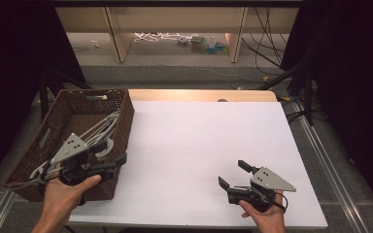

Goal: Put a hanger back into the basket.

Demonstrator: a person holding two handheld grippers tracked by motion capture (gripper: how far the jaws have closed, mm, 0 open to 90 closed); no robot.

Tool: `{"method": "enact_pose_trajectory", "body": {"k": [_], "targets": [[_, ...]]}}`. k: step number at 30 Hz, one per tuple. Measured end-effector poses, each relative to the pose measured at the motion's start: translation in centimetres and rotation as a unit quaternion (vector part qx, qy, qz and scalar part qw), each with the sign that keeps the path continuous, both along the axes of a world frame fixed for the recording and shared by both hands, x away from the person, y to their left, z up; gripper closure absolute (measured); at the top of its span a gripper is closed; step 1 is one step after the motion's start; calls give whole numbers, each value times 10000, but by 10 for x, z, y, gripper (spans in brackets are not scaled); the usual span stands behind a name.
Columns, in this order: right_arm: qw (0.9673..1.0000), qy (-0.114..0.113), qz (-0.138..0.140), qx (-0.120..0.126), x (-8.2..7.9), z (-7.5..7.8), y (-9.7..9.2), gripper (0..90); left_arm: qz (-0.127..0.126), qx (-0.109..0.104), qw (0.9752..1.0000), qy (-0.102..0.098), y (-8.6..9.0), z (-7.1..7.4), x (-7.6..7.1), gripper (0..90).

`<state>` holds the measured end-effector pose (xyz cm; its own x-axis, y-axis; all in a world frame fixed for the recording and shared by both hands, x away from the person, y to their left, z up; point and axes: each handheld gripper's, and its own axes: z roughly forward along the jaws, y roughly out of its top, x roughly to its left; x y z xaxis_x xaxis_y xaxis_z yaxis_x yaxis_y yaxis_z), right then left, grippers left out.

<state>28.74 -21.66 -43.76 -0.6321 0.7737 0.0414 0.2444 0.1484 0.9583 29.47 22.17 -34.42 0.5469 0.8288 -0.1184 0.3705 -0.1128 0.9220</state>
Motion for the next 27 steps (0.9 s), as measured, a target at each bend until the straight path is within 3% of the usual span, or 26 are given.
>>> {"method": "enact_pose_trajectory", "body": {"k": [4,10,15,19,21,24,27], "targets": [[10000,3,22,80,0,-1,1,157,-25,-45,9999,-100,-9,-4,-7,226],[9999,-86,21,-55,1,0,-1,157,-12,-112,9992,-396,-23,-14,-13,229],[9999,-105,9,-26,1,1,-1,157,-197,-186,9985,-483,-36,-26,-10,212],[9999,-94,-9,-55,0,1,-1,156,-281,-123,9980,-558,-43,-36,-10,211],[9999,-133,30,4,0,2,-1,156,-310,-215,9979,-529,-46,-42,-10,211],[9997,-248,17,55,-1,2,0,155,-372,-86,9967,-712,-50,-50,-11,208],[9997,-242,-28,28,-2,4,-1,155,-433,-144,9969,-648,-51,-57,-11,208]]}}
